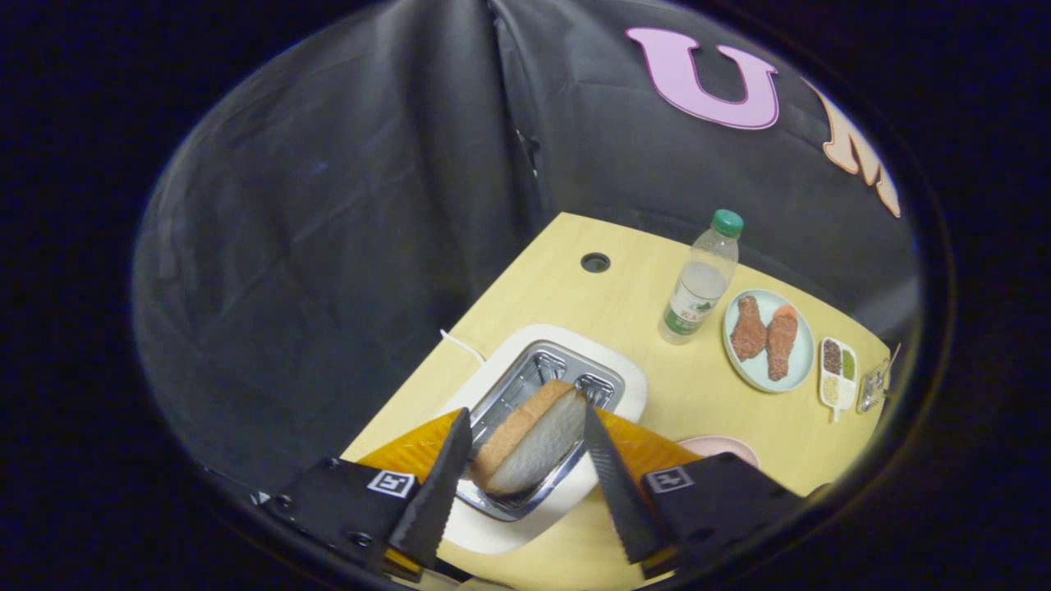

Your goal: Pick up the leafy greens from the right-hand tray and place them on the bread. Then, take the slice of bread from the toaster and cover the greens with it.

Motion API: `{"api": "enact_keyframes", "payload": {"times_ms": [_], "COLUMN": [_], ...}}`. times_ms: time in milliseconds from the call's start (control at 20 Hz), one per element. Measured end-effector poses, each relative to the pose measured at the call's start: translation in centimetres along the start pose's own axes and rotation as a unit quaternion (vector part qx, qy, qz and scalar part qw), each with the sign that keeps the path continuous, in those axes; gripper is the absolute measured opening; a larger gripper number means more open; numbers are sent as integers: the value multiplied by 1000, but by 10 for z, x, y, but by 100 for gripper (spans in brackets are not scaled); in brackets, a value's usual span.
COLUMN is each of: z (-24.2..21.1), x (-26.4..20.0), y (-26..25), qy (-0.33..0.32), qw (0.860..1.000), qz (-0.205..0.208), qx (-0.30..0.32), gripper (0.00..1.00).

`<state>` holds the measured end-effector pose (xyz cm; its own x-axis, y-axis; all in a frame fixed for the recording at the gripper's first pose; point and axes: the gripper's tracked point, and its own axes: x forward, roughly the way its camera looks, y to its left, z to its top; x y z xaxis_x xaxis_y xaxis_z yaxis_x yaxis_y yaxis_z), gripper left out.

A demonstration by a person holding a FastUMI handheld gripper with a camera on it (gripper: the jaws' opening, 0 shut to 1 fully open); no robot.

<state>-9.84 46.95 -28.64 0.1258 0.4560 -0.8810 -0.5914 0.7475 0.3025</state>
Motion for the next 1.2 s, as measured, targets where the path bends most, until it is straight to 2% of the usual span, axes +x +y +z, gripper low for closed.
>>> {"api": "enact_keyframes", "payload": {"times_ms": [250, 400, 600, 900, 1200], "z": [-3, -1, 18, 38, 30], "x": [0, -6, -31, -80, -114], "y": [-19, -19, -19, -37, -84], "qy": [11, 6, -30, -92, -136], "qw": [1000, 999, 998, 989, 980], "qz": [-22, -13, 13, 55, 52], "qx": [15, 34, 53, 103, 136], "gripper": [29, 8, 8, 7, 7]}}
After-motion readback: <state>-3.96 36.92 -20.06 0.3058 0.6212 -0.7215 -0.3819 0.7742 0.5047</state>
